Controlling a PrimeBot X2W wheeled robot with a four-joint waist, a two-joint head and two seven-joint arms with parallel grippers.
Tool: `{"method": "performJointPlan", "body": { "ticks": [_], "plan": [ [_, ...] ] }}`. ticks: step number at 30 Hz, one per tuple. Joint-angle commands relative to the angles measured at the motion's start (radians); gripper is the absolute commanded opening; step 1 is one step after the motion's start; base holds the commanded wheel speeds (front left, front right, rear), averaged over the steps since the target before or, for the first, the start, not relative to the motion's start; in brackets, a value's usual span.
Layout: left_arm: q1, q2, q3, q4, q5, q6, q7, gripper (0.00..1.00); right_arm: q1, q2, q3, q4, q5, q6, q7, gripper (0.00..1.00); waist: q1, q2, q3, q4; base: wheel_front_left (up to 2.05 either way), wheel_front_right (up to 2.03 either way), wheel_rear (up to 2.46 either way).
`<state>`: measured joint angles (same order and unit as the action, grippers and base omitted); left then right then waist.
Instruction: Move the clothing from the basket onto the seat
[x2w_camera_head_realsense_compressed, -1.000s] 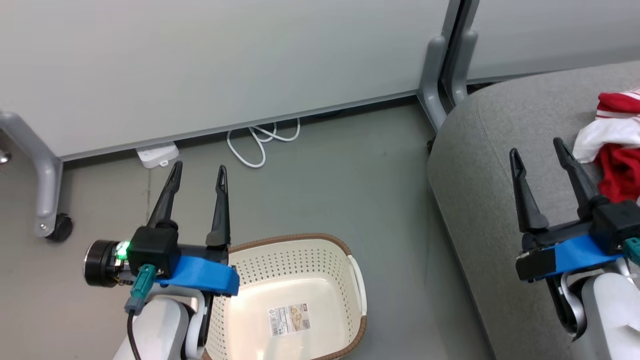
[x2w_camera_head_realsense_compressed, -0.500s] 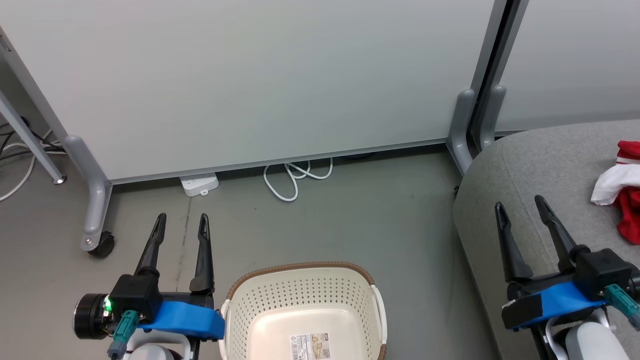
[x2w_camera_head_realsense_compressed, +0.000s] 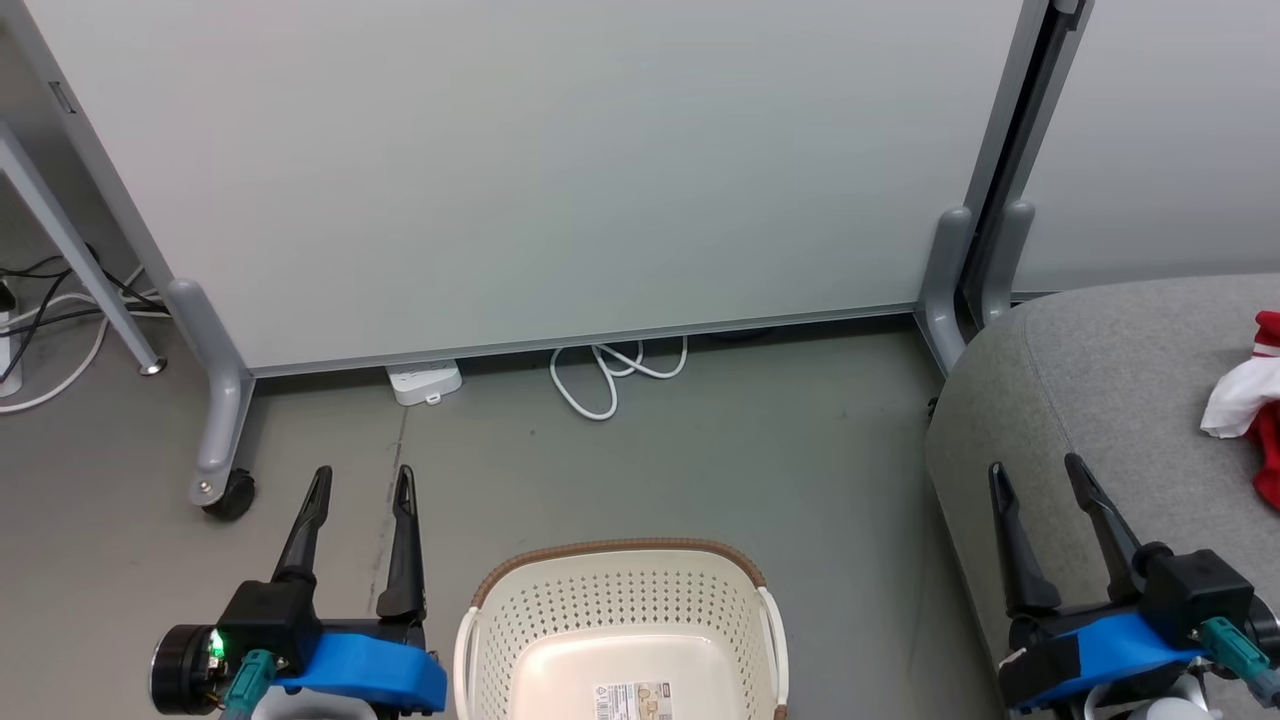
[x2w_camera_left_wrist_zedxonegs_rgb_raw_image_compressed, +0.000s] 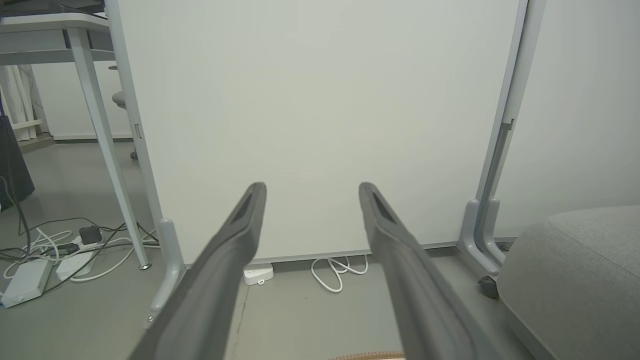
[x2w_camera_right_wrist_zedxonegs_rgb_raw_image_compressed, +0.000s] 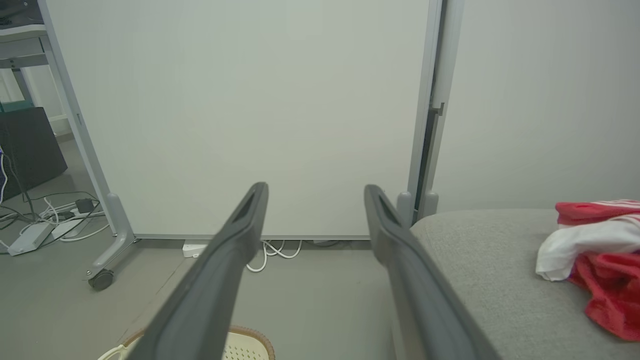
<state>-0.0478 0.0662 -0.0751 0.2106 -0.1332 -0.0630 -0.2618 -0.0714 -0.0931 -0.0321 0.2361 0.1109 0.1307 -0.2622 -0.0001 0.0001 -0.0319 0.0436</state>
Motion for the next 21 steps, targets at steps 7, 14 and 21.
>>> {"method": "performJointPlan", "body": {
  "ticks": [7,14,21],
  "plan": [
    [0.016,-0.011,0.020,0.016,0.019,-0.020,-0.005,1.00,0.034,0.014,-0.003,0.008,0.008,0.000,-0.004,1.00,0.0001,-0.0001,-0.012,0.011,0.00,0.00,0.00],
    [0.016,-0.015,0.023,0.035,0.018,-0.027,-0.005,1.00,0.035,0.017,0.001,0.012,0.008,0.000,-0.004,1.00,0.0001,-0.0001,-0.015,0.014,0.00,0.00,0.00],
    [0.016,-0.015,0.026,0.065,0.014,-0.027,0.004,0.00,0.023,0.018,0.004,0.032,0.005,0.000,0.004,0.00,0.0001,-0.0001,-0.015,0.015,0.00,0.00,0.00]
  ]
}}
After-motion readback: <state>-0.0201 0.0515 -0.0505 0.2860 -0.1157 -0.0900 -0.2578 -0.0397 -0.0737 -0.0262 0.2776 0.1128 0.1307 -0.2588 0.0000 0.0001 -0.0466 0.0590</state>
